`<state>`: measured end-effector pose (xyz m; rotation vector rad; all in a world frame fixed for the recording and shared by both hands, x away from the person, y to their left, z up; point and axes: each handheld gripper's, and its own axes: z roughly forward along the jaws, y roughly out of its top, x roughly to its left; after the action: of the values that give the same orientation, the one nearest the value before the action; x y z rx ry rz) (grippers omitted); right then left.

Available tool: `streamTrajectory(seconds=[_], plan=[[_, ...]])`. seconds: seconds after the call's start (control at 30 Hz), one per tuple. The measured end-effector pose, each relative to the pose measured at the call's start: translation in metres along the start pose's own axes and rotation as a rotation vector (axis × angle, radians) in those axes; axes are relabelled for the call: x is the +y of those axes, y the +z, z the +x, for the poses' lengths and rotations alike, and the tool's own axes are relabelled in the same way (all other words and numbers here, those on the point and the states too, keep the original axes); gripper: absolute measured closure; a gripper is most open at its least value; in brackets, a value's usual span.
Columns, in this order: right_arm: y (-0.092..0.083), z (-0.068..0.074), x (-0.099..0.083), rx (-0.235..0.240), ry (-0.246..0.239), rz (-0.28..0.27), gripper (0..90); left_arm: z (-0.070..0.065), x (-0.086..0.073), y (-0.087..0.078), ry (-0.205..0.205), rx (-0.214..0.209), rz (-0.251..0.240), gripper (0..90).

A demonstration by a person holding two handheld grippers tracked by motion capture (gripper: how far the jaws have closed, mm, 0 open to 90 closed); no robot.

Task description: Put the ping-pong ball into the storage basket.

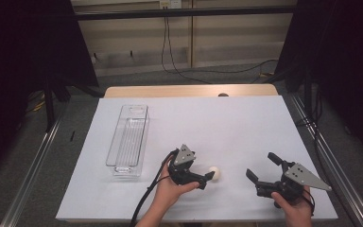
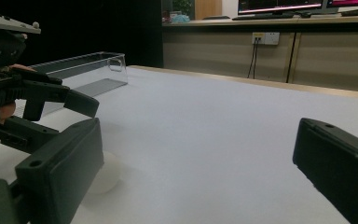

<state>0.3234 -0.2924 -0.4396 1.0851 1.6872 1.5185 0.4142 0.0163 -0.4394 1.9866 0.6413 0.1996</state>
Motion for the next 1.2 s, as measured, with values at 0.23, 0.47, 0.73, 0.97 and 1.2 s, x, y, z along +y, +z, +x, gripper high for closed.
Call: streamTrajectory(seconds=[0.23,0.47,0.73,0.97,1.2], plan=[[0.0,0.0,0.0,0.0,0.001,0.0,1.2,-0.003,0.002,0.004,0.001,-0.004,0.015,2.7],[-0.001,-0.001,0.0,-0.001,0.009,-0.002,1.3,-0.004,0.002,0.009,0.009,-0.013,0.03,3.8],[-0.001,0.0,0.0,-0.003,0.012,0.0,1.4,-0.005,0.002,0.012,0.018,-0.023,0.048,5.6],[0.0,0.0,0.0,0.001,0.008,0.003,1.4,-0.006,0.003,0.015,0.026,-0.036,0.071,9.8],[0.0,0.0,0.0,0.001,0.008,0.002,1.4,-0.01,0.004,0.021,0.04,-0.053,0.098,14.2]])
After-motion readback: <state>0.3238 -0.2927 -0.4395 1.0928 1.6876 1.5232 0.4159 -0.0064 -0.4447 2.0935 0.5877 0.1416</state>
